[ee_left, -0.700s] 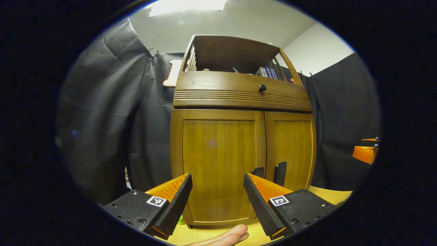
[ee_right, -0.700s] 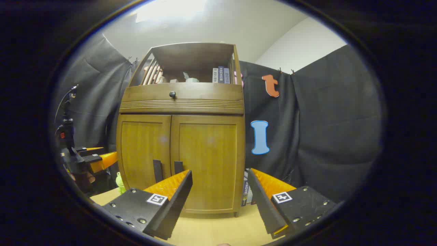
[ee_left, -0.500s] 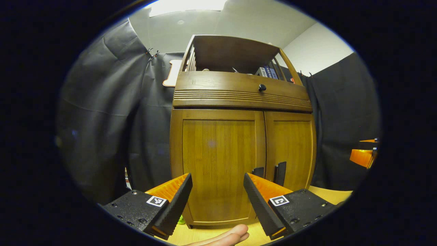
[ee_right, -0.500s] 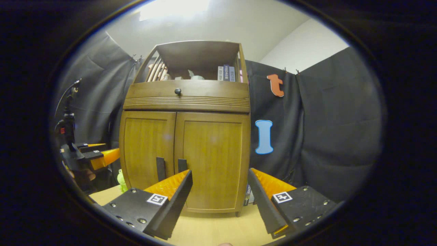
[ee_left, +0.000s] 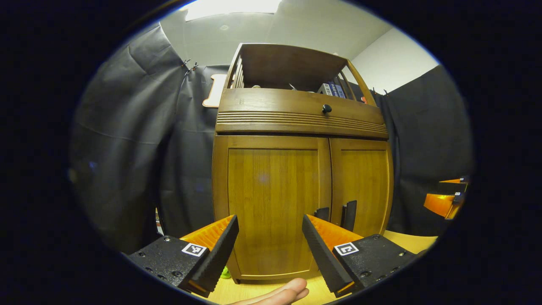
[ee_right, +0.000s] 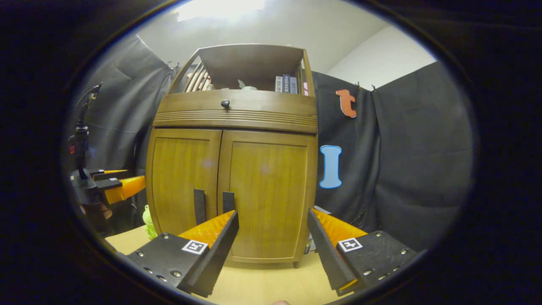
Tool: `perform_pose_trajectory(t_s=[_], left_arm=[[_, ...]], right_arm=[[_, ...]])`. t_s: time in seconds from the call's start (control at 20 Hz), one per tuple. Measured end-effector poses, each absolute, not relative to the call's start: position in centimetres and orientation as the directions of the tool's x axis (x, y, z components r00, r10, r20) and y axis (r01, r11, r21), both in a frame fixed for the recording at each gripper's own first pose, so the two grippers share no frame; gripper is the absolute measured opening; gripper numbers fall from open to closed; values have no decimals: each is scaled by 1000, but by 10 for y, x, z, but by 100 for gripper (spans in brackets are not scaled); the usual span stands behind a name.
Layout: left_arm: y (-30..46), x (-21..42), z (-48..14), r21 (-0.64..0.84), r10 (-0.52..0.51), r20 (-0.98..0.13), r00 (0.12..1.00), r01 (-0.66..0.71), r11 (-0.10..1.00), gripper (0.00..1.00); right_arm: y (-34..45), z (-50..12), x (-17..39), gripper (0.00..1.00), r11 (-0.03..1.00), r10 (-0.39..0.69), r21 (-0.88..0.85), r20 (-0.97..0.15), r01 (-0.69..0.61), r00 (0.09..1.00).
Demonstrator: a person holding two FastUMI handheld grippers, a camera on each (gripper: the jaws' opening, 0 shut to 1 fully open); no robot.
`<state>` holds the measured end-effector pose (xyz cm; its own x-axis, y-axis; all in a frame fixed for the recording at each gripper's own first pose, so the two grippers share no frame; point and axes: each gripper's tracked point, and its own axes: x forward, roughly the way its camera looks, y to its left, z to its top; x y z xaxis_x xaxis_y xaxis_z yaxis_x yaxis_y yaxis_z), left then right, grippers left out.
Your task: Open the right door of the double-door shoe cabinet with the right hand, and open the left door with the left hand.
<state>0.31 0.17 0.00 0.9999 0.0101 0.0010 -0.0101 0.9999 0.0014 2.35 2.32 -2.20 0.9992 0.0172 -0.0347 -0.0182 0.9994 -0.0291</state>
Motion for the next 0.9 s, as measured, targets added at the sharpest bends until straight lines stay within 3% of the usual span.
perform_pose_trajectory(t_s=[0.9], left_arm=[[20, 22, -9, -11, 53, -37, 998, -53, 999, 92]], right_arm=[[114, -93, 151, 94, 991, 134, 43, -171, -129, 976]])
